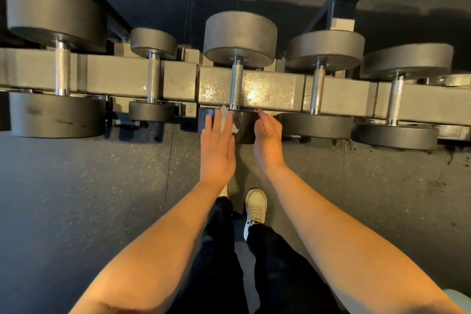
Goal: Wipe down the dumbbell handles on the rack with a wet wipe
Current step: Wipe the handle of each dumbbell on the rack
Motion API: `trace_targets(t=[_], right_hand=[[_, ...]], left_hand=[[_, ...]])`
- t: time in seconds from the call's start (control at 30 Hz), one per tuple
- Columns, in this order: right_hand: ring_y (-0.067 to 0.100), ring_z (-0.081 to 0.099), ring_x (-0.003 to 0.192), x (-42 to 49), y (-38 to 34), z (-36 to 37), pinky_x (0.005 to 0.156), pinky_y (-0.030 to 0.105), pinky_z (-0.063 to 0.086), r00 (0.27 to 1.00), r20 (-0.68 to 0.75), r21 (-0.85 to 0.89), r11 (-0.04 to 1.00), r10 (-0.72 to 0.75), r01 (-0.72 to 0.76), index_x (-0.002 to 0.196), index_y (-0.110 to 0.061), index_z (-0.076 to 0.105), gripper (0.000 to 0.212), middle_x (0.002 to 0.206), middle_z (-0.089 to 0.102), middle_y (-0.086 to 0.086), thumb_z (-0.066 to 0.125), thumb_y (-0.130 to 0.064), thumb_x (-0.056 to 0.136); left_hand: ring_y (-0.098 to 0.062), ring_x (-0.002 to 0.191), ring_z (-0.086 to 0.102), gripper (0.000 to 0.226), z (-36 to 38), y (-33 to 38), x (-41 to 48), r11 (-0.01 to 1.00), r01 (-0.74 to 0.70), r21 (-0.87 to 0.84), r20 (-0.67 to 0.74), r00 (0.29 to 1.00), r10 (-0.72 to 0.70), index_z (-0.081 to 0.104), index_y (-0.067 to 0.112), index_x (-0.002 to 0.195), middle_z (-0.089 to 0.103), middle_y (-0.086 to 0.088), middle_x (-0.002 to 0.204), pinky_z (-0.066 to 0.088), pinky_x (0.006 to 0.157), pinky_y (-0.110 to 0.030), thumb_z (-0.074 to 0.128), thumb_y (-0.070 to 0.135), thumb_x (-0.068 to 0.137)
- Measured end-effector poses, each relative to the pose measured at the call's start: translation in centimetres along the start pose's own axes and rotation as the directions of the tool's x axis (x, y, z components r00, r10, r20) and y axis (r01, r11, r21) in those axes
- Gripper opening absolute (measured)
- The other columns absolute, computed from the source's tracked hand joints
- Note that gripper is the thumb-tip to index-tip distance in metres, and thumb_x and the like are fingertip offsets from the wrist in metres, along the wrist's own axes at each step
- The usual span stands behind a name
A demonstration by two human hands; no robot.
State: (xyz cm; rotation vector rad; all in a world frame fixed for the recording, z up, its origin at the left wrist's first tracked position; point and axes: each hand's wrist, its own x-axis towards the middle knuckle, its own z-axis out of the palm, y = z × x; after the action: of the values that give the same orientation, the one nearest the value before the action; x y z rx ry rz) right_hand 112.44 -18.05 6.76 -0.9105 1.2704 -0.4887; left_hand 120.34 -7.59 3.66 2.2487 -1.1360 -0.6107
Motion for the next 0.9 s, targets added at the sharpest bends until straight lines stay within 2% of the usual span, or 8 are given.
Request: trace_targets(t=[0.17, 0.27, 0.33, 0.47, 0.57, 0.67, 0.77, 0.9], right_hand=[[0.013, 0.03, 0.139, -0.1, 0.8, -0.8, 0.123, 0.041, 0.021, 0.994, 0.074, -0.274, 0.956, -0.085, 0.102, 0.144, -0.029, 0.05, 0.038, 0.135, 0.034, -0.016, 0.043, -0.024, 0.107], [0.016, 0.03, 0.14, -0.3, 1.0, -1.0, 0.12, 0.033, 0.021, 0.988, 0.084, -0.337, 0.93, -0.126, 0.147, 0.147, -0.026, 0.048, 0.04, 0.142, 0.033, -0.008, 0.041, -0.023, 0.108], [0.014, 0.034, 0.138, -0.2, 0.7, -1.0, 0.113, 0.024, 0.024, 0.993, 0.071, -0.3, 0.947, -0.098, 0.115, 0.146, -0.024, 0.05, 0.039, 0.141, 0.035, -0.006, 0.04, -0.022, 0.108], [0.008, 0.037, 0.132, -0.2, 0.1, -1.3, 0.108, 0.019, 0.024, 0.996, 0.057, -0.276, 0.958, -0.062, 0.076, 0.145, -0.023, 0.051, 0.039, 0.145, 0.036, -0.002, 0.038, -0.024, 0.108], [0.006, 0.04, 0.13, -0.2, 0.0, -1.8, 0.11, 0.023, 0.029, 0.998, 0.06, -0.23, 0.972, -0.036, 0.049, 0.144, -0.023, 0.051, 0.039, 0.142, 0.039, -0.006, 0.036, -0.028, 0.109], [0.012, 0.046, 0.133, 0.0, -0.4, -2.5, 0.114, 0.032, 0.037, 0.999, 0.03, -0.103, 0.994, 0.036, -0.032, 0.142, -0.018, 0.054, 0.041, 0.145, 0.047, 0.0, 0.036, -0.033, 0.109], [0.011, 0.053, 0.123, 0.4, -0.8, -3.0, 0.101, 0.026, 0.044, 0.996, 0.026, -0.024, 0.996, 0.085, -0.085, 0.138, -0.017, 0.055, 0.041, 0.135, 0.056, 0.002, 0.034, -0.037, 0.109], [0.017, 0.058, 0.112, 0.3, 0.1, -2.8, 0.093, 0.03, 0.046, 0.986, -0.087, -0.01, 0.989, 0.144, -0.146, 0.124, -0.016, 0.061, 0.036, 0.129, 0.056, 0.009, 0.037, -0.036, 0.107]], left_hand=[[-0.015, 0.156, 0.004, 0.053, -0.7, -0.6, 0.9, 0.728, 0.421, -0.541, 0.04, 0.877, -0.478, 0.011, 0.027, 0.161, 0.011, 0.002, 0.169, 0.008, 0.127, -0.046, 0.025, 0.034, 0.111], [-0.019, 0.153, 0.02, 0.054, -0.9, -0.7, 2.4, 0.534, 0.532, -0.657, 0.105, 0.766, -0.634, 0.022, 0.025, 0.16, 0.027, -0.003, 0.165, 0.016, 0.126, -0.043, 0.026, 0.042, 0.109], [-0.011, 0.146, 0.032, 0.054, -0.9, 0.1, 2.8, 0.534, 0.5, -0.682, 0.052, 0.761, -0.646, 0.028, 0.017, 0.158, 0.036, -0.002, 0.157, 0.019, 0.123, -0.036, 0.029, 0.039, 0.109], [-0.019, 0.156, 0.003, 0.053, -0.2, 2.8, 2.0, 0.884, 0.352, -0.307, -0.136, 0.903, -0.407, 0.013, 0.021, 0.161, 0.009, -0.001, 0.169, 0.0, 0.123, -0.042, 0.027, 0.023, 0.11], [-0.028, 0.156, -0.006, 0.053, 0.5, 4.2, 2.6, 0.988, 0.155, 0.008, -0.102, 0.983, -0.153, 0.015, 0.026, 0.161, 0.006, 0.001, 0.17, -0.004, 0.121, -0.056, 0.028, 0.023, 0.109], [-0.032, 0.155, -0.013, 0.055, 1.5, 5.5, 3.5, 0.976, 0.072, 0.206, -0.02, 0.997, -0.07, 0.023, 0.028, 0.16, 0.008, 0.006, 0.17, -0.006, 0.117, -0.07, 0.036, 0.02, 0.106], [-0.035, 0.152, -0.022, 0.064, 2.2, 5.6, 3.2, 0.904, -0.098, 0.416, 0.108, 0.992, 0.058, 0.024, 0.033, 0.158, 0.006, 0.009, 0.169, -0.017, 0.11, -0.073, 0.047, 0.017, 0.101], [-0.035, 0.144, -0.039, 0.081, 2.5, 4.9, 1.5, 0.713, -0.389, 0.583, 0.4, 0.902, 0.165, 0.001, 0.035, 0.16, -0.008, 0.012, 0.169, -0.024, 0.106, -0.073, 0.051, 0.02, 0.098]])
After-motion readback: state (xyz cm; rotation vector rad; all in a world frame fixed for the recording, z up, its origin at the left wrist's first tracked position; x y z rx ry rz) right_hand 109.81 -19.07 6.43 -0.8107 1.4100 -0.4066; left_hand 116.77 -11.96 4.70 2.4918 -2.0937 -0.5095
